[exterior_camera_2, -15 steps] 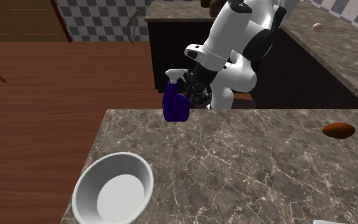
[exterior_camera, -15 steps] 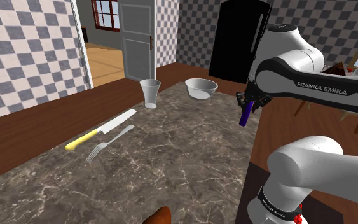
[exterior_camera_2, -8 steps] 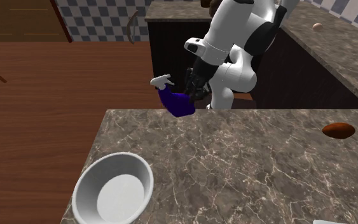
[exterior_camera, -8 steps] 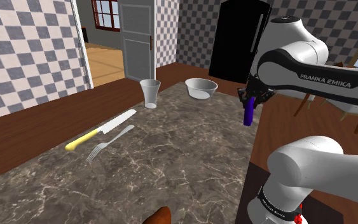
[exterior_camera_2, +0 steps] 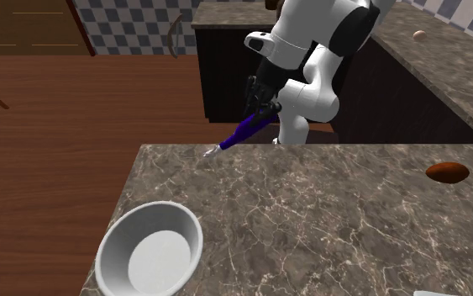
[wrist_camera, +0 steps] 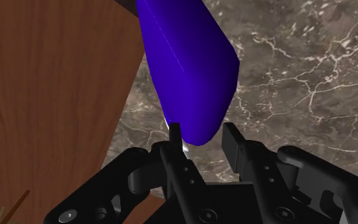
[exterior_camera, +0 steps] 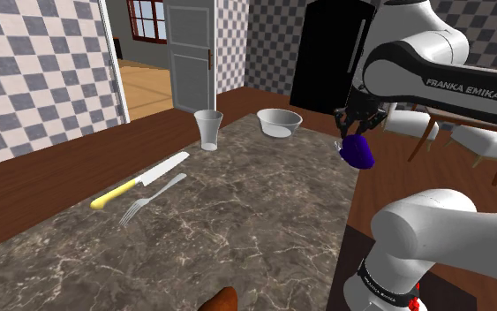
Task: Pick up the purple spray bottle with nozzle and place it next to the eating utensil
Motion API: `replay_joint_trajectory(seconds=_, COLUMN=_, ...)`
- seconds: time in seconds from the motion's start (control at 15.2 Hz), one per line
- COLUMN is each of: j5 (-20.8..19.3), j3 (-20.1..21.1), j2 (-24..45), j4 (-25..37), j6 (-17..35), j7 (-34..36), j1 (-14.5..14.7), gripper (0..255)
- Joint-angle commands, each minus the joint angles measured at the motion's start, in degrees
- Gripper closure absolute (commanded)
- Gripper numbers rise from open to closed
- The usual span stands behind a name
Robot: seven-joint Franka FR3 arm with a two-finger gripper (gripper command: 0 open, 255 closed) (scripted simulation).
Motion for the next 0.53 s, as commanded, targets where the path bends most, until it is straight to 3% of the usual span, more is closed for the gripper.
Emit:
replay_joint_trajectory(seconds=0.0, j5=-0.03, j3=-0.09, j2=0.55, j4=1.83, j6=-1.26, j7=-0.40, j1=-0.12, gripper=255)
replay_joint_trajectory(seconds=0.46, j5=0.07, j3=-0.07, j2=2.87, j4=8.23, j6=-5.19, j7=-1.44, j1=-0.44, gripper=255)
